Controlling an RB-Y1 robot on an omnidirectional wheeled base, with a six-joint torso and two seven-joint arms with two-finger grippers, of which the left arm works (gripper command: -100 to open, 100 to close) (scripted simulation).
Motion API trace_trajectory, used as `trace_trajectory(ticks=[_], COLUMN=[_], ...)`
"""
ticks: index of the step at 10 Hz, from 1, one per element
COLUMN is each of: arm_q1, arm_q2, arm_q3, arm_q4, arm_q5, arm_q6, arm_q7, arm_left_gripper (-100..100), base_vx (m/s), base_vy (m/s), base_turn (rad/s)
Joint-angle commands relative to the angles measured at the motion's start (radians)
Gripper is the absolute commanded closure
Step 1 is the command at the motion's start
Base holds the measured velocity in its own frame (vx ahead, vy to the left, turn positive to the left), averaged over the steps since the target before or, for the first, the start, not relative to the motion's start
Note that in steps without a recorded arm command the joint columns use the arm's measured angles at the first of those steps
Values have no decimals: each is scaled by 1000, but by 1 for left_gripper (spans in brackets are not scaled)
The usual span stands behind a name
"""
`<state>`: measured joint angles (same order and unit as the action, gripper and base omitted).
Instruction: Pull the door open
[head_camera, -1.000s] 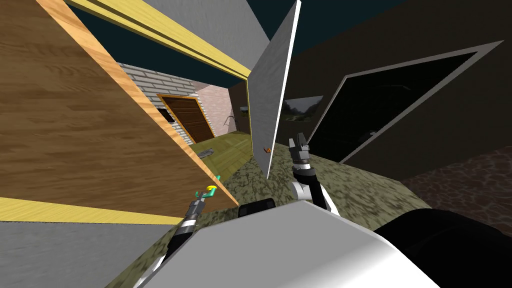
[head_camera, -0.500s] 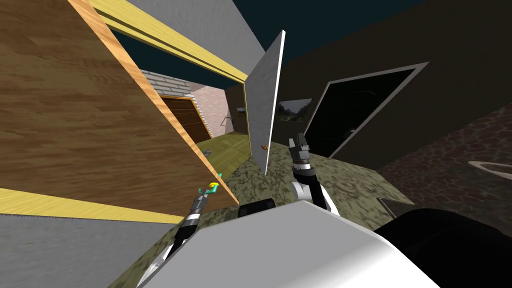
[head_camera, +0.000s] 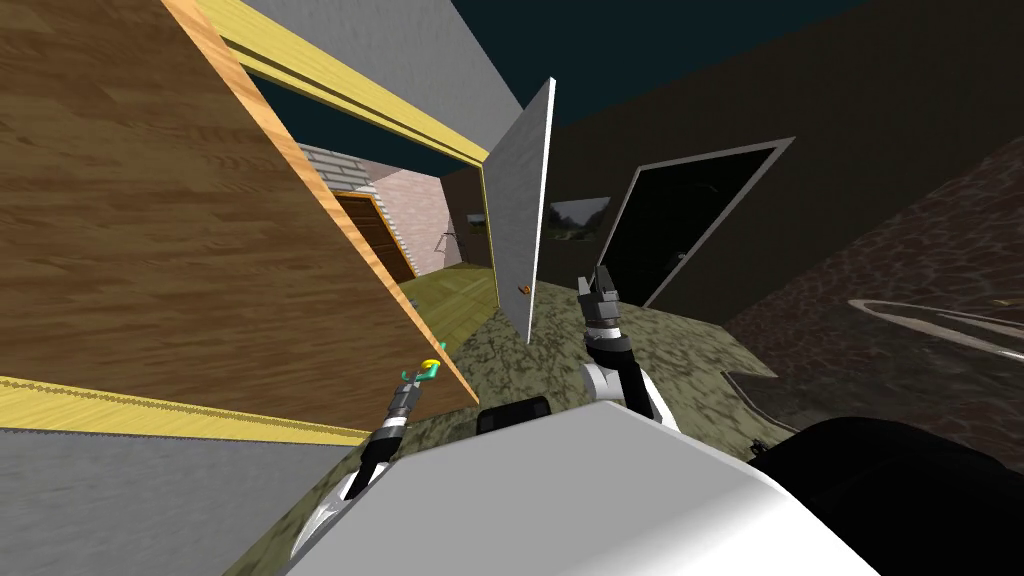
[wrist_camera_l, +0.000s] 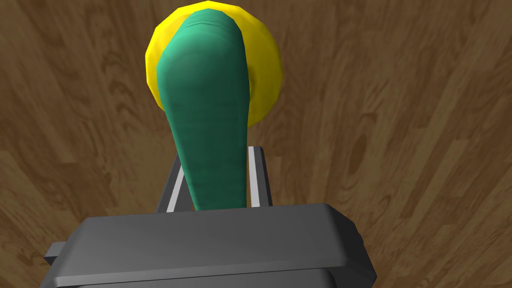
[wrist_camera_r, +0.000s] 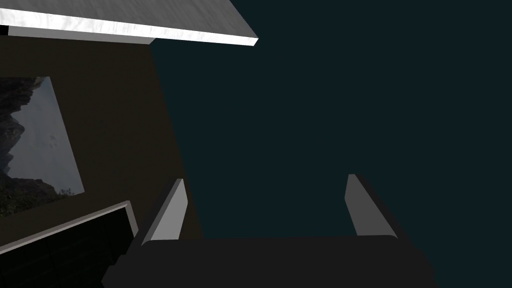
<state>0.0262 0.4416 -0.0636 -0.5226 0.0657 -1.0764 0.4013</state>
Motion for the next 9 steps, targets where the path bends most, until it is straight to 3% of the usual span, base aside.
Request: trace_trajectory(ticks=[1, 5, 6, 9], arm_q1=[-9, -39, -32, 12], arm_q2=[-14, -22, -15, 6], arm_q3=[-14, -25, -18, -48], arm_q4=[-11, -7, -9, -4], arm_q5=[2, 11, 12, -5], arm_q6=[13, 37, 36, -34], arm_q7=[-9, -21, -18, 0], arm_left_gripper=[100, 100, 100, 100], base_vx=[-180, -188, -72, -29], base_vy=[76, 72, 43, 5], base_turn=[-137, -82, -28, 22])
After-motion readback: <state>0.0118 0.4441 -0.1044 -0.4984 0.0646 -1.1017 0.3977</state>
